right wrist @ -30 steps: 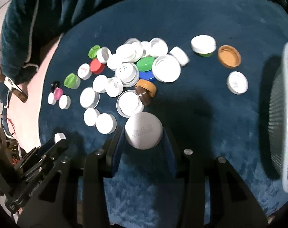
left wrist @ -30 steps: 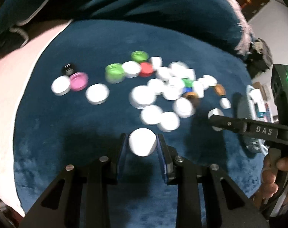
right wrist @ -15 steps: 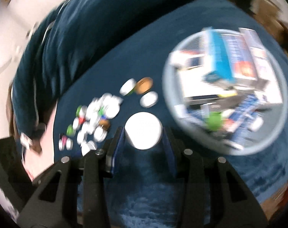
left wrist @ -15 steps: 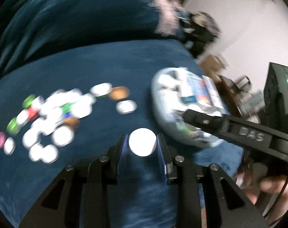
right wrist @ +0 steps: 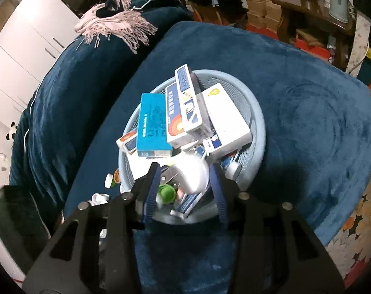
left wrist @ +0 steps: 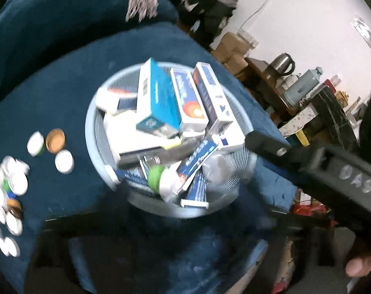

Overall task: Organize objects
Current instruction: 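Carry both white caps over the basket and open both grippers, then move back to the pile and grasp a white cap with each gripper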

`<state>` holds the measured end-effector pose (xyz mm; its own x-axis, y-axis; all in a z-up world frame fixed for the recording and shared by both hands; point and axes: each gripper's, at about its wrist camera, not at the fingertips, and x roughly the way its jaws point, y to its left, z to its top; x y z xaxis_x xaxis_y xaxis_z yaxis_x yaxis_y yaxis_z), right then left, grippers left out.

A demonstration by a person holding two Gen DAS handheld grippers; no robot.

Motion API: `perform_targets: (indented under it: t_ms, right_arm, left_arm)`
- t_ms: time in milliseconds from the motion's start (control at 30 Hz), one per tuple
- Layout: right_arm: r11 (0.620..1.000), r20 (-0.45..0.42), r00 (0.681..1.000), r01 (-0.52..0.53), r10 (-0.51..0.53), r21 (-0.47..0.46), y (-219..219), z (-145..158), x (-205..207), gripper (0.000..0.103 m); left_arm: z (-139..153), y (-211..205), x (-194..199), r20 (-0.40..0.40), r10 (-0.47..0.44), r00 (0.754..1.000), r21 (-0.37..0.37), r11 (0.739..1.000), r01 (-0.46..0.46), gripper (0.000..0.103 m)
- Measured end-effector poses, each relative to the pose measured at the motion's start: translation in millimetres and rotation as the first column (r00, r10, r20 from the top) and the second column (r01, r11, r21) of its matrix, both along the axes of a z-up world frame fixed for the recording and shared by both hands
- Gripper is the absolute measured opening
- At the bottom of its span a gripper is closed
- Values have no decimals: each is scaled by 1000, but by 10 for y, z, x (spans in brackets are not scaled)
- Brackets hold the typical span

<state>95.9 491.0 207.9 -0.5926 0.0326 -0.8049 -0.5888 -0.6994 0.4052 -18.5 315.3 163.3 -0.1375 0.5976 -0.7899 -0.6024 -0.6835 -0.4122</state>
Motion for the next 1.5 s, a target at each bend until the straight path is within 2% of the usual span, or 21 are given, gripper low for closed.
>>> perform_targets:
  t_ms: [33,100,233,333,467,633,800,867,967,1067,1200,1300,1367,1500]
  right_arm:
    - [1000,8,1000,14,-14,8,18,7,1,60]
    - [999,12,999,32,-32,18,20,19,1,73]
    - [998,30,999,25,-27,64,-24,62,-11,88]
    - [993,65,998,-16,8,114,-175,51,-102,95]
    - [987,58,997,-63,55,149,-367,73,-218,98]
    - [978,56,990,-136,129,156,-617,80,-396,99]
    - [953,74,969,-244,234,178,-979,41,-650,99]
    - [935,87,950,-312,301,167,-1201,-24,-788,99]
    - [900,103,908,-417,406,128,-1525,-151,-998,99]
    - [858,117,855,-512,505,43,-1828,-359,-1248,99]
    - [830,144,817,-548,558,-104,-2030,-727,-1526,97]
    - [818,153,809,-533,568,-217,-2099,-976,-1673,97]
    - [810,141,814,-511,563,-288,-2129,-1107,-1770,97]
    - [823,160,837,-449,524,-346,-2158,-1283,-1852,95]
  left_arm:
    - [-15,-25,-4,10,9,1000,3,1000,-9,102]
    - [-16,-99,-8,0,28,1000,-11,1000,-28,102]
    - [31,-304,-32,-65,85,994,-55,995,-88,102]
    - [52,-532,-100,-79,137,987,-73,987,-143,102]
    - [44,-886,-195,-101,200,975,-108,972,-210,102]
    - [-54,-1328,-306,-71,269,961,-121,954,-276,102]
    - [-185,-1814,-444,-48,342,938,-138,928,-346,102]
    - [-241,-2015,-515,-36,383,923,-135,914,-384,102]
    - [-344,-2322,-628,-9,447,894,-138,885,-444,102]
    - [-461,-2609,-729,4,507,862,-149,853,-501,102]
    - [-626,-2932,-824,25,558,829,-172,819,-547,102]
    - [-723,-3125,-861,42,587,809,-184,800,-571,102]
    - [-779,-3232,-882,58,601,797,-186,791,-583,102]
    - [-832,-3351,-892,89,620,779,-170,780,-602,102]
